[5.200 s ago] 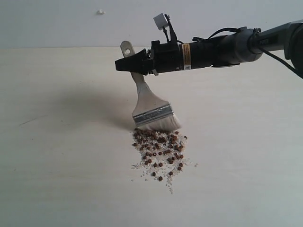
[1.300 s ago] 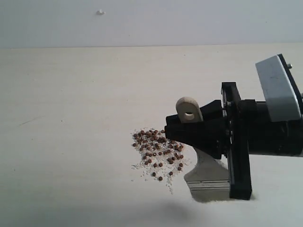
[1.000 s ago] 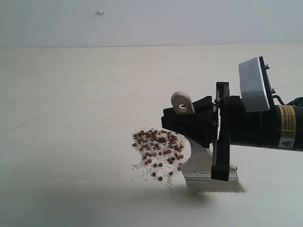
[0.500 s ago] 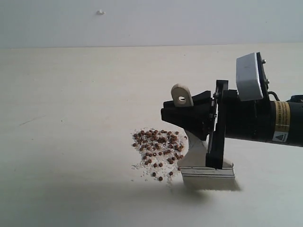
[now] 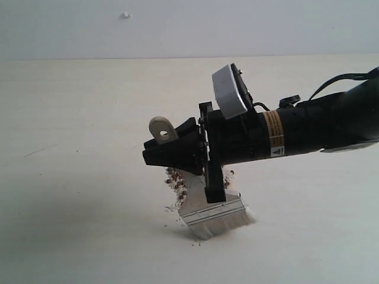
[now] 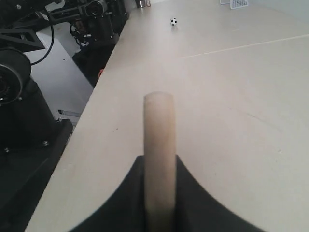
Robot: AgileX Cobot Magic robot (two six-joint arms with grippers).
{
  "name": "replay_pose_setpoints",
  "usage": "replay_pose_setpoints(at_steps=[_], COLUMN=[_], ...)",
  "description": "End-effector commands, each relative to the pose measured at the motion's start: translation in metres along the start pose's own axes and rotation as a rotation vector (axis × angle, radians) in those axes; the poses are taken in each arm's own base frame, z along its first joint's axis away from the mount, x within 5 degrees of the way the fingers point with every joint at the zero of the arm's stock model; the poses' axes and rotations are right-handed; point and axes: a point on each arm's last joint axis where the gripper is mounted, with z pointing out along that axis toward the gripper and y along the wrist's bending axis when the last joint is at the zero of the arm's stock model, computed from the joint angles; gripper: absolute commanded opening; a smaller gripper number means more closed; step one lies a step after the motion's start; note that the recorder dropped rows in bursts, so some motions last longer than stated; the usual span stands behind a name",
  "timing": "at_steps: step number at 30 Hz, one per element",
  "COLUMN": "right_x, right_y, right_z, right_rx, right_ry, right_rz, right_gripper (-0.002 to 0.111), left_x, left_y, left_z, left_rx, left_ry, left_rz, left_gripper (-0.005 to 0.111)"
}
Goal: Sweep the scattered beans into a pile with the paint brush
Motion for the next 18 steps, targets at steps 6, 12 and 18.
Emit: replay_pose_setpoints(at_steps=[6, 12, 18], right_x=[-0.008, -0.015, -0.034], right_y=[-0.032, -0.051, -0.054], right_z=[0.015, 0.023, 0.022], right_rx=[0.028, 0.035, 0.031], right_ry=[-0.060, -0.086, -0.111], right_rz=[-0.043, -0.060, -0.016], right_gripper=[0.000, 0.000, 0.000], left_x=[0.000, 0.000, 0.000], left_y=[0.000, 0.000, 0.000], left_z=[-0.001, -0.001, -0.001], left_rx=[-0.001, -0.001, -0.001], left_ry=[-0.006, -0.006, -0.006], left_rz=[-0.001, -0.001, -0.001], left_gripper=[0.000, 0.000, 0.000])
